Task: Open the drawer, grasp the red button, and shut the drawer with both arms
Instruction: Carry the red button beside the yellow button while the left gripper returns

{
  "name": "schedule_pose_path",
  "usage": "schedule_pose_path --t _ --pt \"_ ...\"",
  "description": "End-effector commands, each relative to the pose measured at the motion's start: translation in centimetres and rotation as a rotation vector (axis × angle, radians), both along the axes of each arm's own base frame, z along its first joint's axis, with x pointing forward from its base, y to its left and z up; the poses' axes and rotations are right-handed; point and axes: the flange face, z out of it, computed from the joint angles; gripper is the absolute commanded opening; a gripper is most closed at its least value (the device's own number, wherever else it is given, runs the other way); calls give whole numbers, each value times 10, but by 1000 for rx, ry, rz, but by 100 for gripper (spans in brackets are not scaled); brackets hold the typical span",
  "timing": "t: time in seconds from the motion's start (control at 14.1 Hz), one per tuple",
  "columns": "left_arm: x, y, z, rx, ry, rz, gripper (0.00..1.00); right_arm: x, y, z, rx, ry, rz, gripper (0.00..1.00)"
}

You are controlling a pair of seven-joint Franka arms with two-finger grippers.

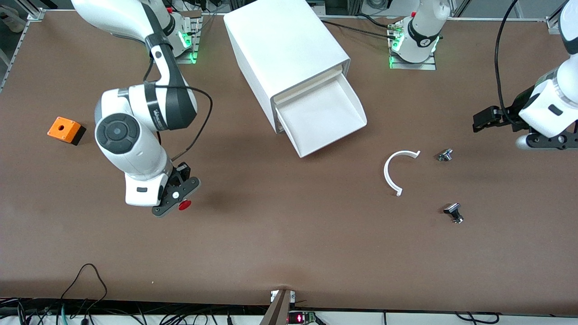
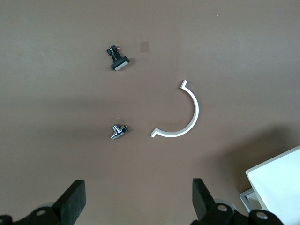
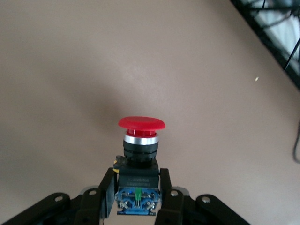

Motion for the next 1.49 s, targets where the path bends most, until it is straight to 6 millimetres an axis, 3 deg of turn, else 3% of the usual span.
schedule_pose_path --t 0.0,0.07,0.14,0.5,0.64,0.71,0.85,0.92,1.06,1.28,1.42 --pt "7 -10 -4 27 29 -13 100 -21 -33 -31 44 -7 -115 29" --pt "15 -10 -37 34 91 -16 100 -27 -50 -42 54 -14 -167 29" --pt "19 -6 -45 31 107 -20 100 -38 -60 -53 64 -10 -226 29" --pt "24 2 -65 51 140 -50 100 -89 -96 -116 83 -12 -404 29" --pt "25 -3 -71 -57 160 49 100 -114 -131 -130 94 -10 -486 29" --pt "28 -9 -81 -91 179 114 100 -120 -155 -132 92 -3 -521 29" --pt "30 -33 -97 -94 184 176 100 -123 -185 -136 85 13 -555 29" --pt "30 -52 -107 -95 170 192 100 -127 -194 -143 76 39 -592 29" --pt "30 -65 -126 -93 148 238 100 -131 -214 -165 57 74 -633 29" --pt "30 -97 -153 -95 124 295 100 -136 -213 -186 46 111 -636 29" --pt "24 -126 -185 -103 88 337 100 -139 -213 -192 39 123 -636 29"
